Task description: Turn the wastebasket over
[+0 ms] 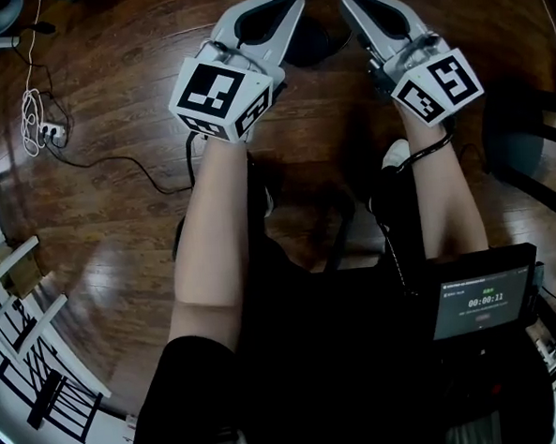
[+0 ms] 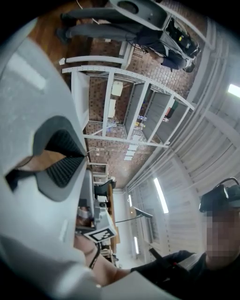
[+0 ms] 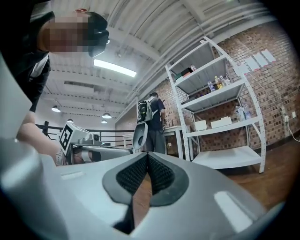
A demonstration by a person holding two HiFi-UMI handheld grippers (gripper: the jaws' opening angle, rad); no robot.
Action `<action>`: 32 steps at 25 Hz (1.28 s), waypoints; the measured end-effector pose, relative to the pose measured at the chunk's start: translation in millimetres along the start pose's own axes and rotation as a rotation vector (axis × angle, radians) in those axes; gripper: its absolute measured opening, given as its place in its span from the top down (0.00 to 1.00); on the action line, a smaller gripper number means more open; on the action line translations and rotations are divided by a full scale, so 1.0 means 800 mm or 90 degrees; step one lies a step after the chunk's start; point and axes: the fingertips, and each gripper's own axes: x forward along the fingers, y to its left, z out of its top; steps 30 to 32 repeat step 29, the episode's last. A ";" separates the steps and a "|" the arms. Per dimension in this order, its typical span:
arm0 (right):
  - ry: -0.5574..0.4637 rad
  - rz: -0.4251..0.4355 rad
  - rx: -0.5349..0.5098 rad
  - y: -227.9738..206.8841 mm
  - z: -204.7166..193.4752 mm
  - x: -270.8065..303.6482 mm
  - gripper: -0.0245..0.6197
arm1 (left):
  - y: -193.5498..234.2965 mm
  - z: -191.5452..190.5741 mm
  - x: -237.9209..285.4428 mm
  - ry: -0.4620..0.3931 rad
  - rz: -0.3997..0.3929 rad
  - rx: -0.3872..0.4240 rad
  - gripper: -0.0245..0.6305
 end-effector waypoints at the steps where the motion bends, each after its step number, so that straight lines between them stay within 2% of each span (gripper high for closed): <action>1: -0.002 0.004 0.006 0.004 -0.001 0.001 0.95 | -0.003 -0.003 -0.002 0.000 0.001 0.001 0.96; 5: -0.005 0.008 0.028 0.011 -0.009 -0.006 0.95 | -0.010 -0.013 0.000 -0.007 0.005 -0.005 0.96; 10: 0.018 0.047 -0.016 0.025 -0.026 -0.011 0.95 | -0.010 -0.018 -0.008 -0.011 0.009 -0.011 0.96; 32: 0.006 0.047 0.019 0.033 -0.054 0.001 0.95 | -0.017 -0.040 -0.017 0.012 0.007 -0.016 0.96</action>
